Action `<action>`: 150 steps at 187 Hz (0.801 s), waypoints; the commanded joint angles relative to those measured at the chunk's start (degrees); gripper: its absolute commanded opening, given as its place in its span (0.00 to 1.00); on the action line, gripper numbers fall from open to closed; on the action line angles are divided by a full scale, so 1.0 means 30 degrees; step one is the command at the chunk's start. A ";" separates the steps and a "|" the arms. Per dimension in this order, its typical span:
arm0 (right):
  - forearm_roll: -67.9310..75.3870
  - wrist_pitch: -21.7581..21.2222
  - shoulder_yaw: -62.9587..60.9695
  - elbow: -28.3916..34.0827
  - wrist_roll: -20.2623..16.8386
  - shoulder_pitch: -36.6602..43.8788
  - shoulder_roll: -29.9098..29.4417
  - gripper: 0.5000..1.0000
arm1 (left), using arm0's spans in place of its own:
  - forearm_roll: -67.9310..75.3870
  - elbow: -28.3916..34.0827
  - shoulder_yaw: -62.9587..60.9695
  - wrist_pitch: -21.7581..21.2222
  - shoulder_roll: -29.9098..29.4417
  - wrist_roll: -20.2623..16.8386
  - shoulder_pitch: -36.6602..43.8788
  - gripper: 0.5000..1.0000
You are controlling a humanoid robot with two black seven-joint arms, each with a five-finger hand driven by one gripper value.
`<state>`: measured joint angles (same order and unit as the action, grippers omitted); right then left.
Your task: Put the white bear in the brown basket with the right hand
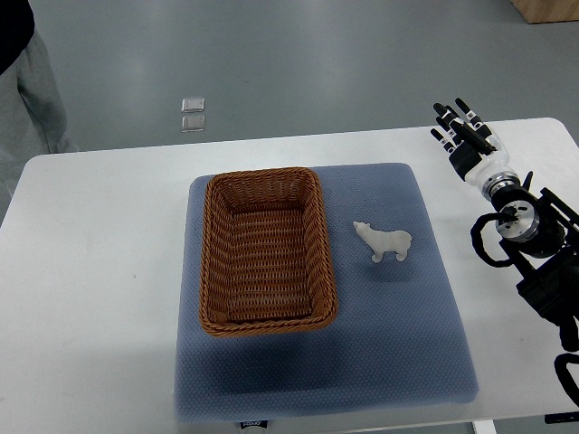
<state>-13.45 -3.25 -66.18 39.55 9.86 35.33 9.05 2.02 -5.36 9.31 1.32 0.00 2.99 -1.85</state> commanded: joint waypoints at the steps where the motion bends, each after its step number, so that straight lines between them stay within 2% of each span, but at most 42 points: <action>1: 0.0000 -0.0001 0.0000 0.0000 -0.0005 0.0000 0.0001 0.85 | 0.0000 0.0001 0.0002 0.0000 0.0000 0.0000 0.0000 1.00; 150: 0.0000 -0.0088 0.0000 -0.0264 -0.0005 0.0088 0.0060 0.85 | 0.0029 0.0030 0.0060 0.0000 0.0000 0.0000 0.0000 1.00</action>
<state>-13.45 -3.50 -66.22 38.76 9.84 35.59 9.32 2.10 -5.28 9.50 1.32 0.00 2.99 -1.84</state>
